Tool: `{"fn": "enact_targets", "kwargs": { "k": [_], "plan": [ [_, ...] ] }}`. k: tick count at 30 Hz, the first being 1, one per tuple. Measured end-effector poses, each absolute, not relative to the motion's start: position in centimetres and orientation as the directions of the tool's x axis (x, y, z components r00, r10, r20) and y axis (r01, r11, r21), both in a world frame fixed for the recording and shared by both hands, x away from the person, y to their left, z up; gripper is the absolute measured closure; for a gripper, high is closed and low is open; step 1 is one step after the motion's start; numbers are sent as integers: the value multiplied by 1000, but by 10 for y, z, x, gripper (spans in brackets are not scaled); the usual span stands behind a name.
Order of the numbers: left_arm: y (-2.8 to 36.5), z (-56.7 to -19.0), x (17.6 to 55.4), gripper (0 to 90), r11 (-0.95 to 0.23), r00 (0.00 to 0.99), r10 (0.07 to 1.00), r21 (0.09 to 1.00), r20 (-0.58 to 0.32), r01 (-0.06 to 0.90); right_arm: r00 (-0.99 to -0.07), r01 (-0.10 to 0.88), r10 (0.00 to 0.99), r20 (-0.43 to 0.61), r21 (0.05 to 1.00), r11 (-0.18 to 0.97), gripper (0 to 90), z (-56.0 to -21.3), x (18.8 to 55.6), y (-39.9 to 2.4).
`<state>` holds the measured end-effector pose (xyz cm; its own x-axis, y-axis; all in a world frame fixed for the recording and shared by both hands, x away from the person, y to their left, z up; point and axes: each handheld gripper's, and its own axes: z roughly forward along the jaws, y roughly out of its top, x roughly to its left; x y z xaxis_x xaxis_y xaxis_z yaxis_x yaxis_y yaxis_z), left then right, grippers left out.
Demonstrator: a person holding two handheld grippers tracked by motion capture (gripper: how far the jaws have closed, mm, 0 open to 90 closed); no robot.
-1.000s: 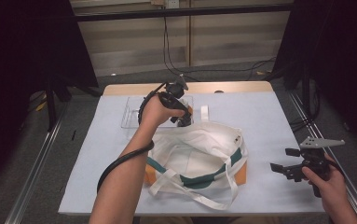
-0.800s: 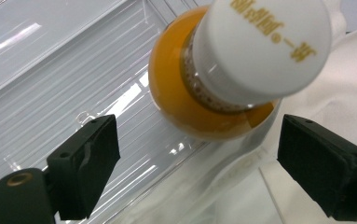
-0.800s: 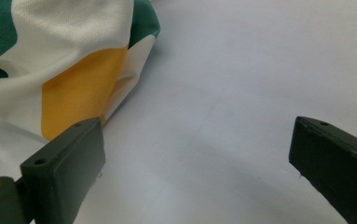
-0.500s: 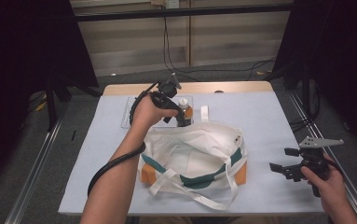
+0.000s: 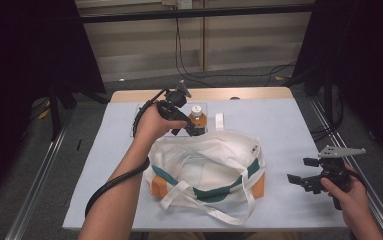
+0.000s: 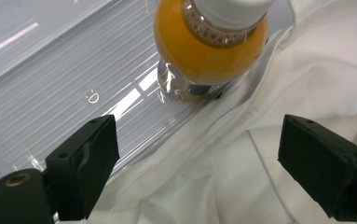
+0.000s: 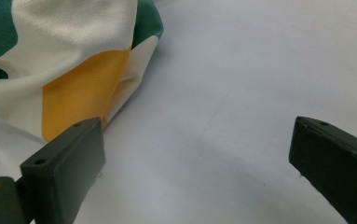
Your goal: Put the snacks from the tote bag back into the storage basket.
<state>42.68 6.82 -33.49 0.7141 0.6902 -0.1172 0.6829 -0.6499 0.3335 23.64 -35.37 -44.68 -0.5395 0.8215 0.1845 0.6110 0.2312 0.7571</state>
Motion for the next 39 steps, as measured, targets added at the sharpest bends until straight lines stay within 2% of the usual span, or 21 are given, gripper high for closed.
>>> {"fn": "enact_targets", "kwargs": {
  "k": [39],
  "plan": [
    [120,-339,401,125,-620,684,716,326,-138,714,-541,611,822,178,755,238,36,-447,238,-350]
  ]
}}
